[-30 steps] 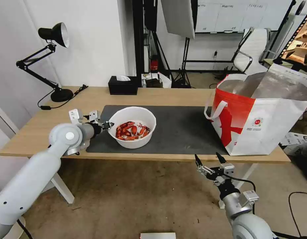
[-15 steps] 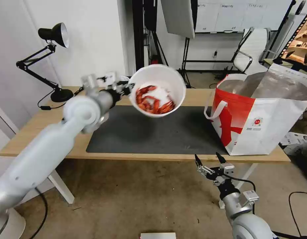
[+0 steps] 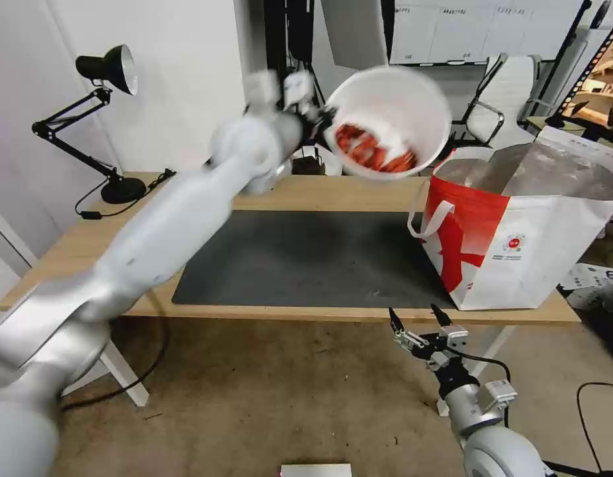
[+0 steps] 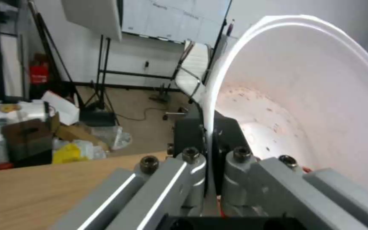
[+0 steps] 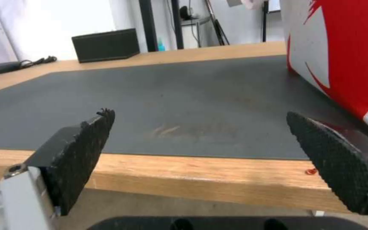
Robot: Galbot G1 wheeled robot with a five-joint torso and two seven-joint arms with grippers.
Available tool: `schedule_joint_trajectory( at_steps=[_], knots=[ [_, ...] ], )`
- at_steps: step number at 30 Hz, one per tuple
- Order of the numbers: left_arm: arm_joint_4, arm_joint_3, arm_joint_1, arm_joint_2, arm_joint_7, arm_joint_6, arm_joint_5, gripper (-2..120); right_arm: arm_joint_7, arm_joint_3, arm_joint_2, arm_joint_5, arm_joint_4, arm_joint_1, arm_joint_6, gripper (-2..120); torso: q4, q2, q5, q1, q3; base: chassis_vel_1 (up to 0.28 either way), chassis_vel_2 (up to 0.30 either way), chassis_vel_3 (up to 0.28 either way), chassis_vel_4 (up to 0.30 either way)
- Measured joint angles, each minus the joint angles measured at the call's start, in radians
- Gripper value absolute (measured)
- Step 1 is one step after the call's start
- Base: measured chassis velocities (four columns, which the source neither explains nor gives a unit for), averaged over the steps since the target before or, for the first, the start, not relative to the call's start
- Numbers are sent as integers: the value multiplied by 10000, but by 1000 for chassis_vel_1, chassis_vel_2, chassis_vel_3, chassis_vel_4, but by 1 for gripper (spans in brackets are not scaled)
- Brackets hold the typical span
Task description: Pick up the trash from the table and place it into the takeout bag.
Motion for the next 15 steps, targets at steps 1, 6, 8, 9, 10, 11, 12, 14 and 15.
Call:
schedule_joint_trajectory(
  at_steps=[1, 6, 8, 9, 10, 11, 12, 14, 15],
  knots=[
    [410, 45, -200, -397, 12, 7, 139, 0, 0, 0, 0, 0, 0, 0, 0, 100, -1, 0, 2, 0, -1, 0, 0, 0, 0],
    [1719, 104, -735, -1848, 89, 89, 641, 0, 1, -1, 0, 0, 0, 0, 0, 100, -4, 0, 2, 0, -1, 0, 0, 0, 0],
    [1942, 125, -816, -2071, 132, 102, 751, 0, 2, 0, 0, 0, 0, 1, 0, 100, -2, 1, 2, -1, -2, 0, 0, 0, 0],
    [2145, 174, -876, -2291, 215, 122, 883, 0, 1, 0, 0, 0, 0, 0, 0, 100, -1, 1, 1, 0, -1, 0, 0, 0, 0],
    [2283, 251, -915, -2423, 256, 128, 1009, 0, 2, -1, 0, 0, 0, 0, 0, 100, -1, 0, 0, -1, -1, 0, 0, 0, 0],
    [2283, 251, -915, -2423, 256, 128, 1009, 0, 2, -1, 0, 0, 0, 0, 0, 100, -1, 0, 0, -1, -1, 0, 0, 0, 0],
    [2384, 457, -967, -2513, 331, 122, 1189, 0, 2, 0, 0, 0, 0, 0, 0, 100, 0, 0, 0, 0, -1, 0, 0, 0, 0],
    [2427, 808, -986, -2535, 433, 79, 1529, 0, 2, 0, 0, 0, 0, 0, 1, 100, 1, 0, -1, 0, -1, 0, 0, 0, 0],
    [2427, 808, -986, -2535, 433, 79, 1529, 0, 2, 0, 0, 0, 0, 0, 1, 100, 1, 0, -1, 0, -1, 0, 0, 0, 0]
  ],
)
